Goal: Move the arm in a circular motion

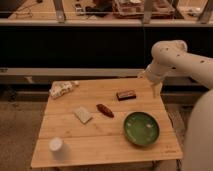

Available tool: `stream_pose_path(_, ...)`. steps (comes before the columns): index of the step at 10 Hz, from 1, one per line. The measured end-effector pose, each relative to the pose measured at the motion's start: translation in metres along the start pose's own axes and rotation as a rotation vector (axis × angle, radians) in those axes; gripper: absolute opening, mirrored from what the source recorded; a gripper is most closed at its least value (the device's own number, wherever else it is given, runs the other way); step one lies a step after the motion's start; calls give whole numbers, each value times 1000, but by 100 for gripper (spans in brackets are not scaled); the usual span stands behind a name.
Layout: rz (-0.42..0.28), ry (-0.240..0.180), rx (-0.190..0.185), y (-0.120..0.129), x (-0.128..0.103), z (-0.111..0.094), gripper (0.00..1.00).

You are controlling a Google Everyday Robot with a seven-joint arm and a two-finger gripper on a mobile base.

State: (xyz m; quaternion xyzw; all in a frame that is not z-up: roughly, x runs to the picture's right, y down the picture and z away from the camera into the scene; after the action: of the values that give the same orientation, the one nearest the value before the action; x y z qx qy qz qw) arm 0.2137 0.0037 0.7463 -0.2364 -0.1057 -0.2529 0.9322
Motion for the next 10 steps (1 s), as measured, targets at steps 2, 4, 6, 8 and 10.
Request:
stream_pose_path(2, -166, -92, -34, 16, -105, -1, 80)
stream_pose_path(4, -342, -220, -53, 25, -211, -8, 80)
stream_pose_path(6, -527, -368, -56, 22, -315, -19, 80)
stream_pose_path(8, -625, -468, -39, 11, -369, -29, 80)
stream_pose_path(10, -717, -591, 17, -32, -414, -37, 80)
